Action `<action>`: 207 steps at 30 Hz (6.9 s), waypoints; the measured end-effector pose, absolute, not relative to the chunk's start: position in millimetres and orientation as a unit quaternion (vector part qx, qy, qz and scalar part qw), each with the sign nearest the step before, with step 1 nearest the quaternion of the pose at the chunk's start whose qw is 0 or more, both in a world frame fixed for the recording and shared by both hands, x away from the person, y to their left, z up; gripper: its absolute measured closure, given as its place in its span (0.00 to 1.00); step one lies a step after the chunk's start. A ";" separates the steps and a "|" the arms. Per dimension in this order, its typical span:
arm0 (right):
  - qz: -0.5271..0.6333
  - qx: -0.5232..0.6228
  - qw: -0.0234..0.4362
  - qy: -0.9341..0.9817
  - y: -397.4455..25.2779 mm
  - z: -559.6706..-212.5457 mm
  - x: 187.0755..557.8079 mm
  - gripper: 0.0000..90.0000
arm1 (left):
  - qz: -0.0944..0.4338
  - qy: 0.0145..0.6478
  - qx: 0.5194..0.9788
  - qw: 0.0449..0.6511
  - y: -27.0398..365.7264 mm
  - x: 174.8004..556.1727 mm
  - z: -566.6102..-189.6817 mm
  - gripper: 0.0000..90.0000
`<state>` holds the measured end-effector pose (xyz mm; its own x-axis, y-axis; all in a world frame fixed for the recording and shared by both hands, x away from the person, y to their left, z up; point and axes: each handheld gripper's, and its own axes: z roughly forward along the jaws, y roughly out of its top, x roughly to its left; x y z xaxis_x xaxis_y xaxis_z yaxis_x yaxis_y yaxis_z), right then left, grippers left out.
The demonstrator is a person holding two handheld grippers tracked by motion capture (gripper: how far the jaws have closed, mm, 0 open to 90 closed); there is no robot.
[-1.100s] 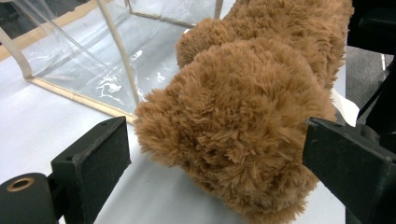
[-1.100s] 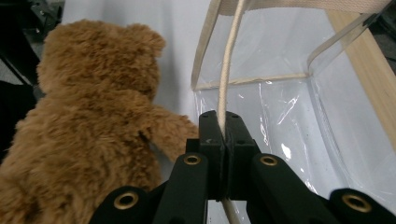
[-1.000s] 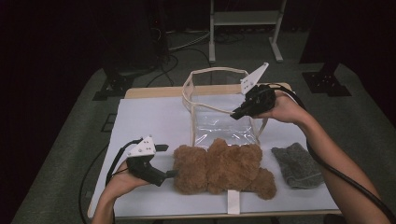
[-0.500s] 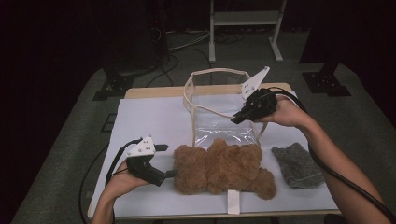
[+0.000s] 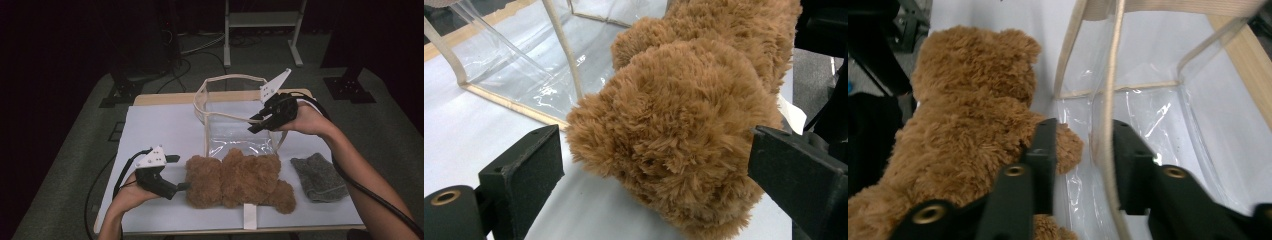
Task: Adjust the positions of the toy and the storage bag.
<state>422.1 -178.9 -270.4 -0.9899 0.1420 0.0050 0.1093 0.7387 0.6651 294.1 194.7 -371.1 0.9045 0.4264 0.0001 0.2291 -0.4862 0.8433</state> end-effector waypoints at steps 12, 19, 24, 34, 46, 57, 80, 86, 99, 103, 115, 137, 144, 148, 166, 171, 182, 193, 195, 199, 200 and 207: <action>0.404 0.096 0.042 0.909 -195.3 -251.7 413.5 0.40 | 0.106 0.193 0.854 0.472 194.7 293.0 -371.2 0.07; 0.427 0.088 0.052 0.898 -203.6 -242.7 396.6 0.37 | 0.106 0.198 0.853 0.472 197.4 292.0 -372.8 0.07; 0.425 0.075 0.051 0.901 -200.5 -245.0 381.9 0.35 | 0.109 0.196 0.852 0.473 196.9 291.8 -371.9 0.07; 0.425 0.058 0.040 0.902 -193.0 -252.1 357.4 0.33 | 0.111 0.196 0.852 0.472 196.6 291.5 -372.5 0.07; 0.419 0.037 0.017 0.907 -174.9 -273.0 337.2 0.30 | 0.113 0.199 0.852 0.471 198.9 291.6 -373.4 0.07; 0.402 0.027 0.002 0.915 -154.7 -305.1 325.5 0.28 | 0.114 0.198 0.852 0.471 199.3 290.1 -372.4 0.07; 0.346 0.013 0.013 0.938 -117.5 -342.4 326.9 0.27 | 0.112 0.197 0.850 0.475 199.9 289.1 -371.5 0.07; 0.342 0.014 0.024 0.939 -115.8 -344.7 327.5 0.26 | 0.112 0.197 0.850 0.475 199.5 289.5 -371.8 0.07; 0.336 0.032 0.022 0.941 -119.5 -353.9 328.5 0.25 | 0.109 0.199 0.851 0.474 200.7 289.6 -373.2 0.07; 0.345 0.035 0.022 0.938 -121.9 -357.5 327.4 0.25 | 0.109 0.199 0.850 0.475 200.4 289.5 -373.1 0.07; 0.364 0.051 0.021 0.930 -128.3 -368.8 325.8 0.27 | 0.112 0.199 0.851 0.473 201.1 289.4 -373.0 0.07; 0.338 0.060 0.037 0.938 -134.4 -379.9 322.8 0.58 | 0.115 0.201 0.851 0.471 201.8 288.8 -373.6 0.07; 0.341 0.070 0.033 0.937 -137.2 -380.9 323.2 0.65 | 0.114 0.203 0.851 0.471 202.8 288.4 -373.4 0.07; 0.344 0.074 0.030 0.936 -138.1 -381.1 323.8 0.67 | 0.115 0.202 0.851 0.471 202.8 288.6 -373.5 0.07; 0.362 0.081 0.024 0.928 -144.0 -367.2 322.9 0.81 | 0.120 0.208 0.848 0.472 209.4 289.9 -373.8 0.07; 0.372 0.083 0.021 0.924 -149.1 -359.6 323.5 0.82 | 0.122 0.209 0.847 0.473 210.8 289.8 -373.1 0.07; 0.386 0.082 0.023 0.919 -156.5 -341.9 320.6 0.83 | 0.131 0.218 0.841 0.477 219.6 289.8 -370.4 0.07; 0.399 0.083 0.029 0.913 -163.0 -323.9 314.0 0.83 | 0.136 0.222 0.836 0.483 225.1 289.5 -368.4 0.07; 0.401 0.084 0.028 0.912 -163.1 -320.7 312.7 0.83 | 0.136 0.222 0.836 0.483 225.3 289.4 -368.3 0.07; 0.413 0.087 0.024 0.906 -164.9 -315.1 311.8 0.83 | 0.137 0.224 0.834 0.485 227.1 289.8 -368.1 0.07; 0.417 0.088 0.021 0.904 -165.4 -313.4 311.5 0.83 | 0.138 0.225 0.834 0.485 227.5 289.6 -368.1 0.07; 0.427 0.086 0.024 0.900 -166.2 -301.9 309.9 0.84 | 0.140 0.226 0.832 0.486 229.4 289.8 -367.7 0.07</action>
<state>309.9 -166.2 -301.9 -0.9842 0.1746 0.0306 0.1342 0.6213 0.7720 289.8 229.4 -367.7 0.8585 0.5127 0.0133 0.2400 -0.4244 0.8731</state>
